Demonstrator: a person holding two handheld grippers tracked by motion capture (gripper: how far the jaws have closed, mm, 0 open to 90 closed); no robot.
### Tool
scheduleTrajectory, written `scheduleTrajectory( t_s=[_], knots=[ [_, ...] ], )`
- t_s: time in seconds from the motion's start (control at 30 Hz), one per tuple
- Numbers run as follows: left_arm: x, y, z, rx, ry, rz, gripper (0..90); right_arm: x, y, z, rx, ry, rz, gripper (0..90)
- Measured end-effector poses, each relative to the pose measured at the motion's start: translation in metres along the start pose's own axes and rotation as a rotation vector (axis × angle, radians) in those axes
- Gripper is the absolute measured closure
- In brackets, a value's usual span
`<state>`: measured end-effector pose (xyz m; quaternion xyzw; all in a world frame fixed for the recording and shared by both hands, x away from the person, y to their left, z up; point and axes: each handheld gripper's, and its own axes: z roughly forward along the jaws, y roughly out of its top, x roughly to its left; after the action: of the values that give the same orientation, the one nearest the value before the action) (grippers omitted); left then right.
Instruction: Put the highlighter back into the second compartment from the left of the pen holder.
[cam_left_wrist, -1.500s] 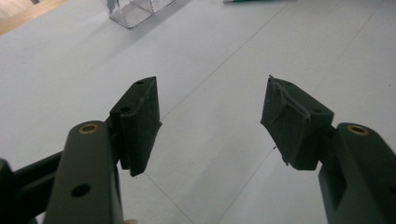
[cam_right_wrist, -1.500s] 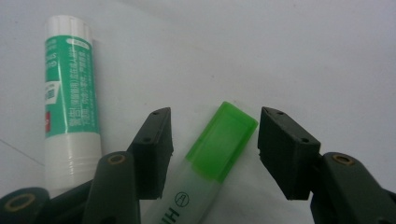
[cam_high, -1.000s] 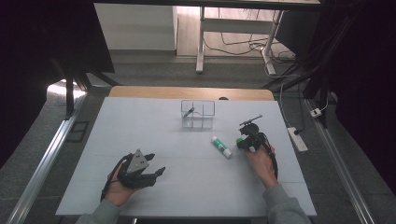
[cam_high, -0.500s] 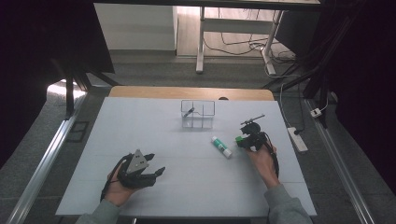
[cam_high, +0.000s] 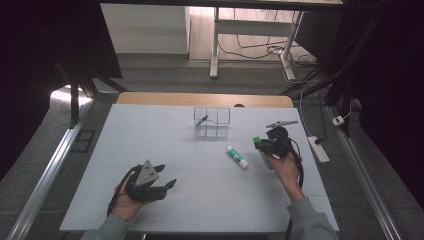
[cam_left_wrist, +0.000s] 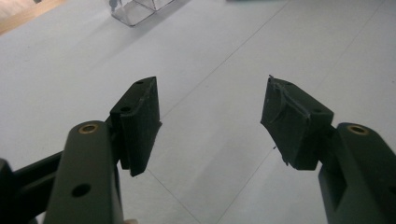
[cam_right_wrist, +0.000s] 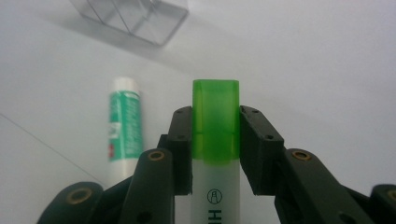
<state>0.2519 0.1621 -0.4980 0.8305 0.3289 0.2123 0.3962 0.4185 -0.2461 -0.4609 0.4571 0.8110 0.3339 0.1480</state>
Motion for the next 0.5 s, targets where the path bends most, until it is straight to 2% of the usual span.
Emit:
scheduleTrajectory(
  t_s=[0.07, 0.1, 0.33, 0.5],
  knots=[
    [0.0, 0.0, 0.0, -0.001, 0.001, 0.0, 36.7, -0.001, 0.001, -0.005, -0.042, 0.054, 0.033, 66.5],
    [0.0, 0.0, 0.0, -0.001, 0.001, -0.001, 36.7, -0.001, 0.002, -0.008, -0.059, 0.066, 0.045, 66.5],
    [0.0, 0.0, -0.001, -0.003, 0.003, -0.002, 36.7, 0.003, 0.006, -0.024, -0.161, 0.092, 0.024, 66.5],
    [0.001, -0.002, -0.003, -0.001, 0.008, -0.007, 36.7, 0.006, 0.008, -0.03, -0.212, 0.096, 0.005, 66.5]
  ],
)
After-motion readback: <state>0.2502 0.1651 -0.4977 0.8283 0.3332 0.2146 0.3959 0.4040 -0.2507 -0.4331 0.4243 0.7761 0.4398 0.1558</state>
